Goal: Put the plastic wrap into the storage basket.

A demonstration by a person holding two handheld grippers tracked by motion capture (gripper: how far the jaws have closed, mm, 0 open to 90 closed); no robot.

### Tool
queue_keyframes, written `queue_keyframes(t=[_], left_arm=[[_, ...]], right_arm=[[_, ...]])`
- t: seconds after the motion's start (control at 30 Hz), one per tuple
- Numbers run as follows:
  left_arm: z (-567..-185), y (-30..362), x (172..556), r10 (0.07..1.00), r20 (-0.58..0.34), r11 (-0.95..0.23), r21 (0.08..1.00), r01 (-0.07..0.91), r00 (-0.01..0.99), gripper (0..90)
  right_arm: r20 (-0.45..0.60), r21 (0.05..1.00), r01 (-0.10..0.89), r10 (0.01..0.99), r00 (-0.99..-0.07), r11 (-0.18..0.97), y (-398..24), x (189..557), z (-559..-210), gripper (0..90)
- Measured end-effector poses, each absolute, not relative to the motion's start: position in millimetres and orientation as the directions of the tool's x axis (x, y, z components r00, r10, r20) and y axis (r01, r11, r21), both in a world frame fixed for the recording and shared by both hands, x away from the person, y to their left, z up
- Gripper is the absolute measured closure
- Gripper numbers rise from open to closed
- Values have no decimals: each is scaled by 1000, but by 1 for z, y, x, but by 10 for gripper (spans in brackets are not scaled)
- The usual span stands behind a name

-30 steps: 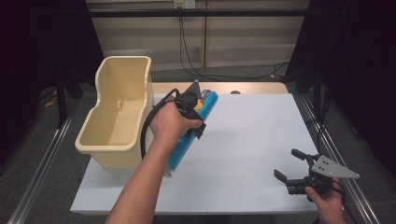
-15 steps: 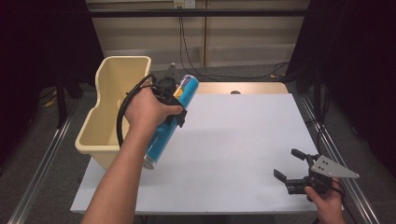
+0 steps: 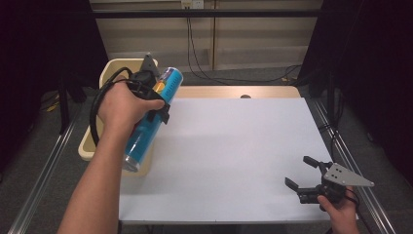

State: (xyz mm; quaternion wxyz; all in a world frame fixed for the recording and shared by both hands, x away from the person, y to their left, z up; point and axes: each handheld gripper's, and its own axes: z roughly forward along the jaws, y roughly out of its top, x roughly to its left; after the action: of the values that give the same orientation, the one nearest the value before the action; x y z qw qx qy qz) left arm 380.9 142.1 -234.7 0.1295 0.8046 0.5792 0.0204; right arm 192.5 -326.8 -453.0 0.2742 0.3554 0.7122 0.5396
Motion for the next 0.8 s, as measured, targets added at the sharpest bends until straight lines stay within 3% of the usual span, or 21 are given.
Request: queue_keyframes(t=[0.8], left_arm=[[-236,210,375,973,-96,-180,242,953,208,321]], right_arm=[[-10,965,203,797,-604,166,-322,192,-453,16]])
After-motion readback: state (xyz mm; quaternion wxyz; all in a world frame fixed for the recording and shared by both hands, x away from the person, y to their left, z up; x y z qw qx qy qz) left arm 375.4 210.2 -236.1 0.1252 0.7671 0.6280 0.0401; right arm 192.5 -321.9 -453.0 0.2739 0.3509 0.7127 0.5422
